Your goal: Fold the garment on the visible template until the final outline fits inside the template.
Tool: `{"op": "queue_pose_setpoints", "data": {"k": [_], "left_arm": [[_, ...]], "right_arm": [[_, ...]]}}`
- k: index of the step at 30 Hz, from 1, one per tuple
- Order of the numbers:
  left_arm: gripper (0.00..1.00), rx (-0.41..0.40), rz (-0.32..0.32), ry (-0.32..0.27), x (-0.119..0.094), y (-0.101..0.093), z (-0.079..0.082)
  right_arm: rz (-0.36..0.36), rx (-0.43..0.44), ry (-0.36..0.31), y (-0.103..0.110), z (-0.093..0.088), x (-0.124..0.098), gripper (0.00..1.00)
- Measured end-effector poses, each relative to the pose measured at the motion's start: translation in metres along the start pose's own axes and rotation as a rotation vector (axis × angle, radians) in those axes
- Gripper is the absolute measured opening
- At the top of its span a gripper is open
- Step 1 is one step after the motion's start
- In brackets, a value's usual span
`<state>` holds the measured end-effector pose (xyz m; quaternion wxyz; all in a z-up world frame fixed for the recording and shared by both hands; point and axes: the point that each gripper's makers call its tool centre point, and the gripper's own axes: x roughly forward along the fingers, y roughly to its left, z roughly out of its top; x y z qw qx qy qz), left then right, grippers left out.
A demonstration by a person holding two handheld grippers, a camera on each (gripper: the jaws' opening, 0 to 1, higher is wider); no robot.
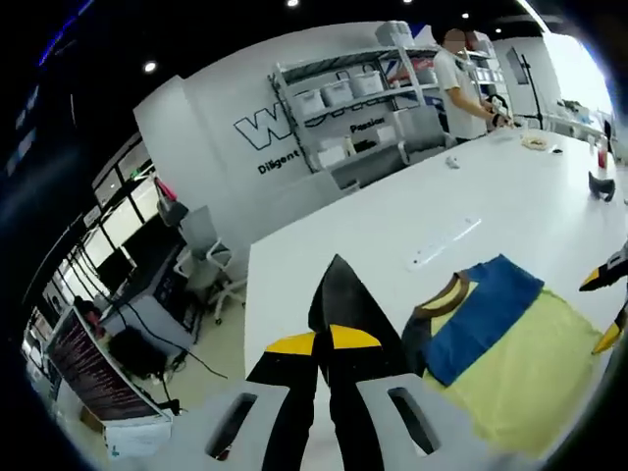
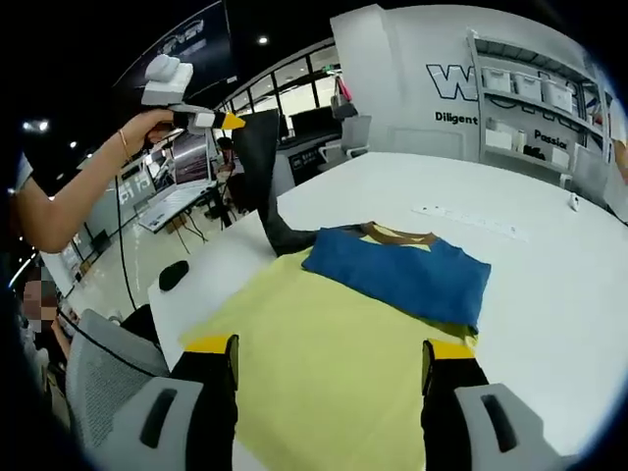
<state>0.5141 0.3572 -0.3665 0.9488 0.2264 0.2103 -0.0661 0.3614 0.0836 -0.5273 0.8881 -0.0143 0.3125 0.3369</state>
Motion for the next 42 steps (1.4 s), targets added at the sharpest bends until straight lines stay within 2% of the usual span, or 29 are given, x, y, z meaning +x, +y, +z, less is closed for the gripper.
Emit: {"op": "queue_pose_setpoints", "data": {"k": [2, 4, 9, 12, 13, 16, 18, 20, 21, 22, 24, 29, 31, 38, 39, 42], "left_arm": [[0.00, 0.004, 0.002, -0.012, -0.003, -0.004, 0.008], [0.00, -0.021, -0.012, -0.050, -0.008, -0.009, 0.025], [0.00, -0.043, -0.006, -0.096, -0.019, -0.019, 0.051], [0.00, -0.091, -0.072, -0.103, -0.019, -0.049, 0.052], [0.00, -0.083, -0.093, -0.100, -0.017, -0.060, 0.050], [0.00, -0.108, -0.170, -0.061, -0.008, -0.104, 0.041], [0.00, -0.125, -0.187, -0.053, -0.006, -0.116, 0.039], [0.00, -0.158, -0.242, -0.030, -0.001, -0.158, 0.029], [0.00, -0.141, -0.268, -0.031, 0.001, -0.170, 0.027], [0.00, -0.161, -0.293, 0.003, 0.000, -0.188, 0.019], [0.00, -0.137, -0.323, 0.010, 0.001, -0.212, 0.011], [0.00, -0.111, -0.353, 0.010, -0.009, -0.249, -0.004], [0.00, -0.108, -0.352, 0.018, -0.011, -0.257, -0.013], [0.00, -0.115, -0.380, 0.078, -0.016, -0.298, -0.064], [0.00, -0.085, -0.394, 0.101, -0.017, -0.307, -0.075], [0.00, -0.076, -0.397, 0.108, -0.017, -0.314, -0.085]], "right_arm": [[-0.004, -0.020, -0.002, 0.000, 0.001, 0.000, 0.74], [0.000, -0.027, -0.006, 0.002, 0.002, 0.001, 0.72], [0.033, 0.008, -0.016, 0.010, 0.004, 0.003, 0.69], [0.053, 0.072, -0.057, 0.011, 0.013, 0.001, 0.68], [0.055, 0.088, -0.069, 0.010, 0.016, 0.000, 0.67], [0.040, 0.098, -0.086, 0.002, 0.021, -0.006, 0.68], [0.029, 0.101, -0.094, -0.004, 0.021, -0.009, 0.68], [0.009, 0.111, -0.088, -0.012, 0.017, -0.013, 0.68], [0.002, 0.115, -0.082, -0.014, 0.015, -0.013, 0.68], [-0.003, 0.119, -0.077, -0.017, 0.013, -0.015, 0.68], [-0.009, 0.134, -0.077, -0.021, 0.010, -0.018, 0.68], [-0.020, 0.195, -0.096, -0.033, 0.007, -0.026, 0.67], [-0.029, 0.199, -0.093, -0.036, 0.005, -0.026, 0.68], [-0.059, 0.277, -0.092, -0.049, -0.004, -0.025, 0.66], [-0.064, 0.283, -0.087, -0.050, -0.006, -0.024, 0.66], [-0.071, 0.294, -0.082, -0.052, -0.009, -0.024, 0.66]]}}
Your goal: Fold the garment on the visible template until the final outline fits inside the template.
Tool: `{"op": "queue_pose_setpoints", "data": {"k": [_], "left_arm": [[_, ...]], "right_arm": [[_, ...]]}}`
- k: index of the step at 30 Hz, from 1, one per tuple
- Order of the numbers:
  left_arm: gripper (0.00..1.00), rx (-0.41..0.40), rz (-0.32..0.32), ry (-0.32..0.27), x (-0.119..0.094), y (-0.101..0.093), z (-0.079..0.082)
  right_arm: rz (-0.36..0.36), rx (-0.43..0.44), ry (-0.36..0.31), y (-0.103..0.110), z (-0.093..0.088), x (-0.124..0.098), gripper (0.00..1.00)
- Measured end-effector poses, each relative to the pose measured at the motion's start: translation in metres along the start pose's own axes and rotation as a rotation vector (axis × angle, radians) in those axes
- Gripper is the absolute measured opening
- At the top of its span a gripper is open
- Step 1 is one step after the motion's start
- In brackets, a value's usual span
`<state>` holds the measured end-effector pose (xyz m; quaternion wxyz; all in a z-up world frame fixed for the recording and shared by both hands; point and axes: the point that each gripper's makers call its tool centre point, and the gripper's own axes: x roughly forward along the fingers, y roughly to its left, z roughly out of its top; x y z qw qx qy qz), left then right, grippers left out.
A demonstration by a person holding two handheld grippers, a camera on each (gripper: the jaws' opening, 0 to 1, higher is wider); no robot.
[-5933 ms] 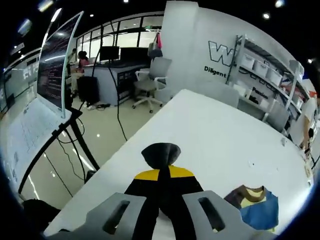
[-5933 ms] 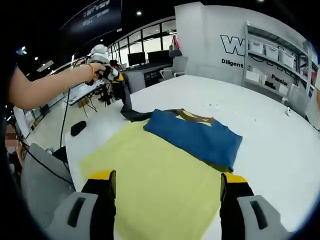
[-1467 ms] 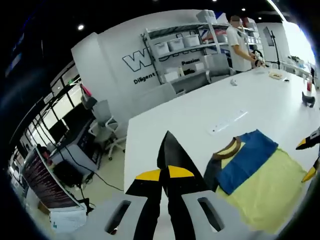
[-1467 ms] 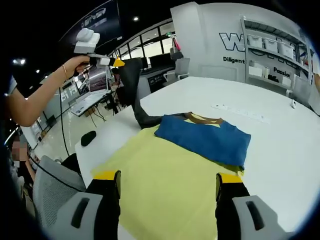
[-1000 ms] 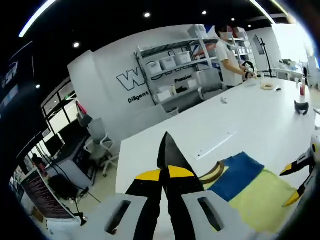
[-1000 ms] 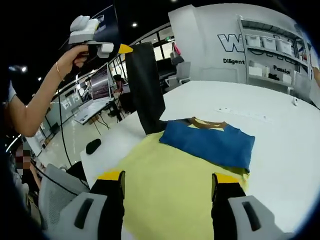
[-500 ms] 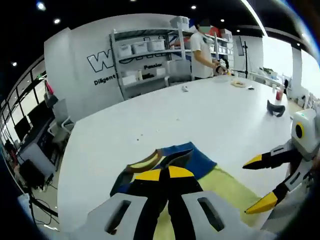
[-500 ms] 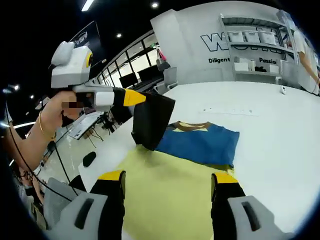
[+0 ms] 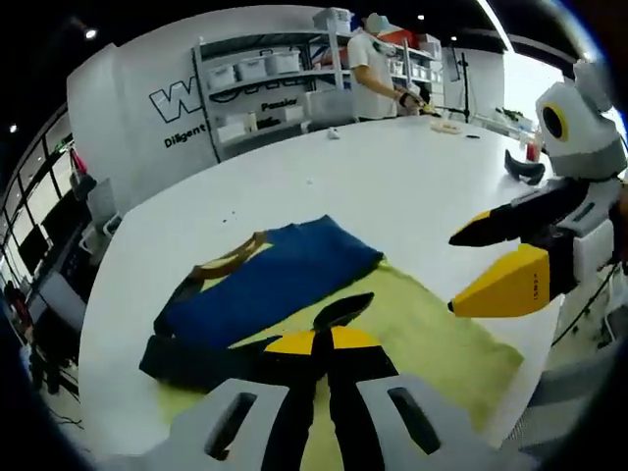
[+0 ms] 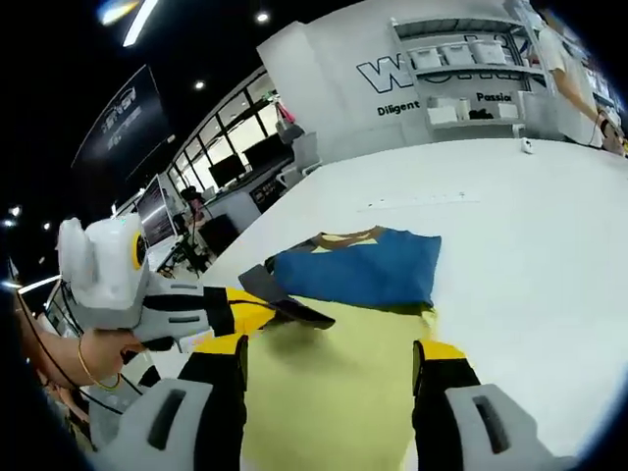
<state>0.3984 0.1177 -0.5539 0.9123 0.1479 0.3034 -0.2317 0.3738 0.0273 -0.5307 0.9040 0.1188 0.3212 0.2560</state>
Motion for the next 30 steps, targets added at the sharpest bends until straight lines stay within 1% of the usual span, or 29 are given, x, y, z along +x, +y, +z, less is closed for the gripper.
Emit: {"op": "queue_pose_setpoints", "data": {"k": [2, 3, 7, 9, 12, 15, 17, 19, 20, 21, 22, 24, 27, 29, 30], "left_arm": [[0.00, 0.015, -0.019, 0.034, 0.003, -0.007, -0.013], [0.01, 0.018, -0.026, 0.045, 0.003, -0.009, -0.017], [0.02, 0.038, -0.064, 0.054, 0.004, -0.022, -0.028], [0.06, 0.037, -0.090, 0.061, 0.004, -0.029, -0.033], [0.14, 0.005, -0.107, 0.043, 0.001, -0.031, -0.031], [0.22, 0.002, -0.099, 0.013, -0.005, -0.025, -0.022], [0.23, -0.015, -0.089, -0.009, -0.012, -0.010, -0.014], [0.24, -0.070, -0.049, -0.023, -0.017, 0.010, -0.009], [0.25, -0.082, -0.030, -0.020, -0.019, 0.023, -0.009], [0.26, -0.087, -0.024, -0.019, -0.020, 0.028, -0.008], [0.28, -0.093, -0.002, -0.024, -0.021, 0.043, -0.007], [0.29, -0.102, 0.038, -0.024, -0.020, 0.065, -0.007], [0.31, -0.101, 0.115, -0.011, -0.016, 0.109, -0.009], [0.33, -0.106, 0.124, -0.009, -0.015, 0.119, -0.009], [0.35, -0.115, 0.142, -0.007, -0.014, 0.130, -0.009]], "right_arm": [[-0.003, 0.021, 0.003, -0.002, -0.002, 0.001, 0.66], [-0.004, 0.025, 0.004, -0.002, -0.003, 0.002, 0.66], [-0.008, 0.042, 0.008, -0.003, -0.005, 0.005, 0.65], [-0.017, 0.058, 0.020, -0.004, -0.008, 0.008, 0.64], [-0.024, 0.063, 0.027, -0.003, -0.010, 0.011, 0.63], [-0.032, 0.050, 0.040, -0.002, -0.013, 0.015, 0.62], [-0.039, 0.041, 0.047, -0.002, -0.014, 0.017, 0.62], [-0.048, 0.038, 0.049, -0.003, -0.015, 0.018, 0.61], [-0.054, 0.038, 0.050, -0.003, -0.015, 0.020, 0.60], [-0.055, 0.038, 0.050, -0.003, -0.016, 0.020, 0.60], [-0.059, 0.035, 0.056, -0.003, -0.017, 0.022, 0.59], [-0.061, 0.026, 0.063, -0.002, -0.019, 0.024, 0.59], [-0.064, 0.005, 0.071, 0.002, -0.022, 0.030, 0.57], [-0.063, -0.010, 0.071, 0.004, -0.023, 0.033, 0.57], [-0.062, -0.017, 0.074, 0.005, -0.023, 0.034, 0.57]]}}
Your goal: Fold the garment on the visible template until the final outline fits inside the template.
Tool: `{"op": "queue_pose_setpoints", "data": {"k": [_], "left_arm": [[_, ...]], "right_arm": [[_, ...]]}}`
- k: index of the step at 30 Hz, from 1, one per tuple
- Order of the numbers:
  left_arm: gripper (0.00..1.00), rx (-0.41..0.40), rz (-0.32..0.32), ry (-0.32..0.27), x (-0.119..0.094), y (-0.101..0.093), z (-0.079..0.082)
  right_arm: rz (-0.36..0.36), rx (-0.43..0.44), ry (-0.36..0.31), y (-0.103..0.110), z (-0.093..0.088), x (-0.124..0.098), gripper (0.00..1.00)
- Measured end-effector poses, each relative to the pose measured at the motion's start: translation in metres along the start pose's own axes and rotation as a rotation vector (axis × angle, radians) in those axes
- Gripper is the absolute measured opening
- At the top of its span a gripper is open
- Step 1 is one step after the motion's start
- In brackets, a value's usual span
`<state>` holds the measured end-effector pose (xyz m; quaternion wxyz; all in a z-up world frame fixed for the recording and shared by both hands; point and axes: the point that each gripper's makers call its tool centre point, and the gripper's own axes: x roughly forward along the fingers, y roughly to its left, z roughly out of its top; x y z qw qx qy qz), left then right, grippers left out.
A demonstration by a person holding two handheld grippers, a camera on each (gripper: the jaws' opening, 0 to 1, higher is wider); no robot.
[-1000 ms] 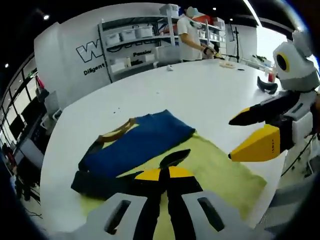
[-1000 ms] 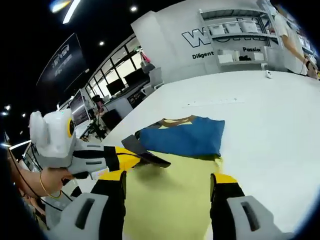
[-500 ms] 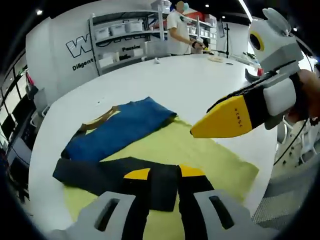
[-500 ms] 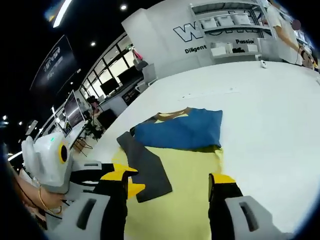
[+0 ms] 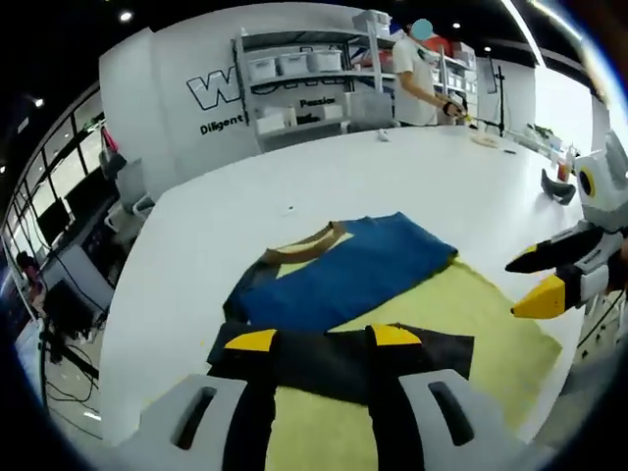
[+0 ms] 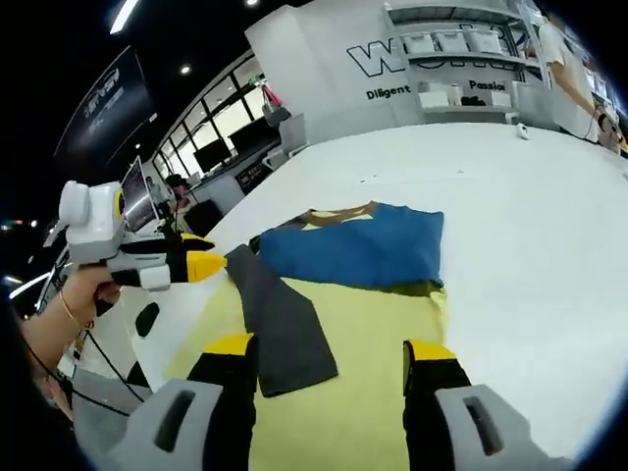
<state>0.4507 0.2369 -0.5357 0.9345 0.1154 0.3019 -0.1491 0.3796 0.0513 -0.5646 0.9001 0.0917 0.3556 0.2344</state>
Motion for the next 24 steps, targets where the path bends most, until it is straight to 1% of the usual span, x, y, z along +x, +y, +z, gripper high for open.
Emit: {"op": "queue_pose_setpoints", "data": {"k": [2, 5, 6, 9, 13, 16, 18, 19, 20, 24], "left_arm": [[0.39, -0.015, 0.020, 0.006, 0.004, 0.013, 0.001], [0.44, -0.024, 0.033, 0.011, 0.010, 0.025, 0.001], [0.45, -0.038, 0.030, 0.019, 0.016, 0.030, 0.001], [0.51, -0.066, 0.018, 0.038, 0.024, 0.037, 0.001], [0.54, -0.095, 0.012, 0.056, 0.038, 0.049, 0.001], [0.52, -0.114, 0.025, 0.074, 0.051, 0.065, 0.002], [0.50, -0.108, 0.035, 0.089, 0.058, 0.074, 0.002], [0.50, -0.107, 0.039, 0.102, 0.061, 0.078, 0.000], [0.50, -0.108, 0.035, 0.114, 0.065, 0.081, -0.001], [0.45, -0.115, 0.024, 0.145, 0.074, 0.087, -0.006]], "right_arm": [[0.000, -0.016, 0.015, 0.002, -0.003, 0.004, 0.57], [0.010, -0.026, 0.024, 0.003, -0.005, 0.008, 0.57], [0.012, -0.030, 0.025, 0.003, -0.006, 0.009, 0.57], [0.015, -0.049, 0.035, 0.005, -0.007, 0.012, 0.58], [0.016, -0.065, 0.051, 0.006, -0.012, 0.017, 0.58], [0.012, -0.067, 0.068, 0.005, -0.018, 0.024, 0.57], [0.004, -0.064, 0.076, 0.005, -0.024, 0.029, 0.56], [-0.006, -0.057, 0.076, 0.003, -0.026, 0.031, 0.56], [-0.016, -0.050, 0.077, 0.002, -0.028, 0.032, 0.56], [-0.027, -0.040, 0.083, 0.001, -0.033, 0.040, 0.54]]}}
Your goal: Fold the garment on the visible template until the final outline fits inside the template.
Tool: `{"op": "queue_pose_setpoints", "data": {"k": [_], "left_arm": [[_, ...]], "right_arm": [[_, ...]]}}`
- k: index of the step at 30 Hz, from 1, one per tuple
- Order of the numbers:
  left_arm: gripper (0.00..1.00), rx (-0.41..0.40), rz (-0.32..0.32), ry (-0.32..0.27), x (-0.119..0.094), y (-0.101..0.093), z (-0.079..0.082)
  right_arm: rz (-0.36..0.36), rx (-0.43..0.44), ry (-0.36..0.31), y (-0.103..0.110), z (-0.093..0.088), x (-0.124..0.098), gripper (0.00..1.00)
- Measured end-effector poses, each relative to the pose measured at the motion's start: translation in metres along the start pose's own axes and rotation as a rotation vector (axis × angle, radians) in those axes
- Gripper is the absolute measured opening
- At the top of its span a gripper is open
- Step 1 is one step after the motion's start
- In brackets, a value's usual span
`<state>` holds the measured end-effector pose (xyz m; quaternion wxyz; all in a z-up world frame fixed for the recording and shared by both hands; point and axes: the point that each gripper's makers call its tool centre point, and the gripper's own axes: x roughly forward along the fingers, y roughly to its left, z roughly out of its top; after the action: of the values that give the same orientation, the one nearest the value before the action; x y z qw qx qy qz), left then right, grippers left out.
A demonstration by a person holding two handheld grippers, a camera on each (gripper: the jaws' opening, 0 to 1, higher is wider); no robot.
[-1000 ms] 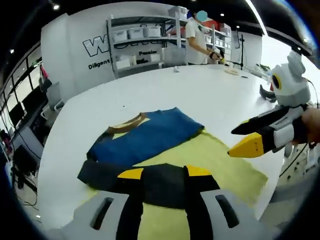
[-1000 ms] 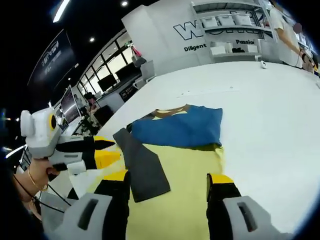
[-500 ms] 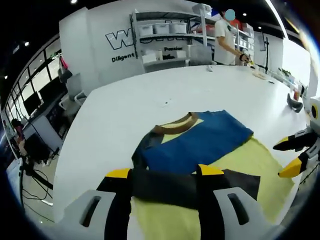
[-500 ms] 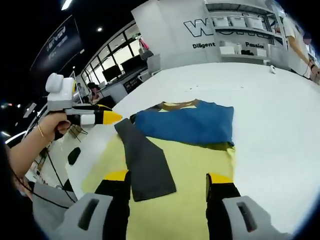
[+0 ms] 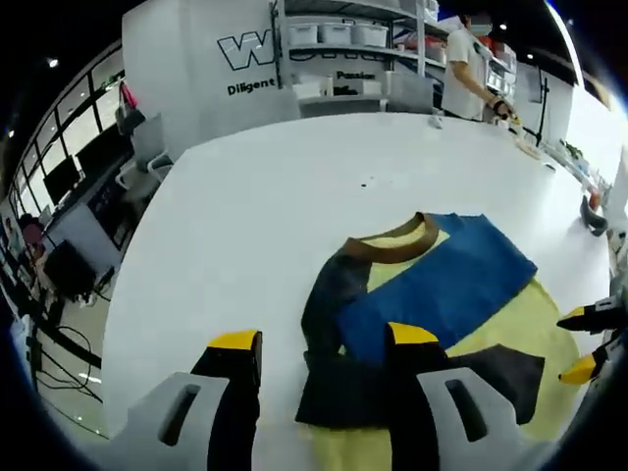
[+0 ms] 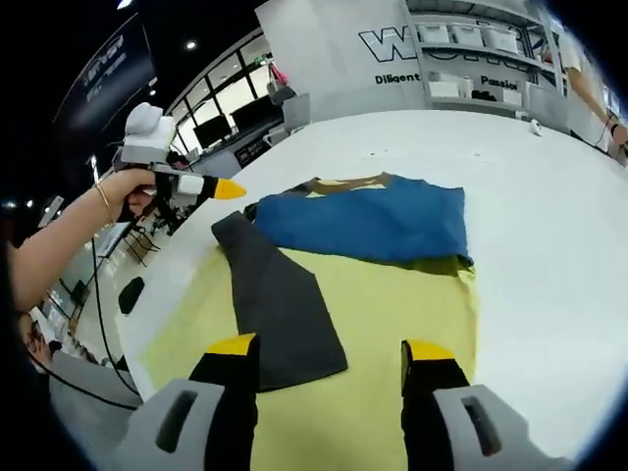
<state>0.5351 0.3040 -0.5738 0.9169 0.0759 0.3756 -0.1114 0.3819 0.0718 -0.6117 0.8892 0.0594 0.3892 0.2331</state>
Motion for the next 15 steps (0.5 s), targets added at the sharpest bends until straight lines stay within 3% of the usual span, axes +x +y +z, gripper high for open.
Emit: {"op": "queue_pose_setpoints", "data": {"k": [5, 15], "left_arm": [[0.40, -0.109, -0.057, 0.097, 0.016, 0.001, -0.018], [0.15, -0.115, -0.092, 0.164, 0.030, 0.004, -0.023]], "right_arm": [[0.001, 0.001, 0.004, 0.003, -0.001, 0.008, 0.53], [-0.036, 0.003, 0.050, 0.004, -0.016, 0.020, 0.44]]}}
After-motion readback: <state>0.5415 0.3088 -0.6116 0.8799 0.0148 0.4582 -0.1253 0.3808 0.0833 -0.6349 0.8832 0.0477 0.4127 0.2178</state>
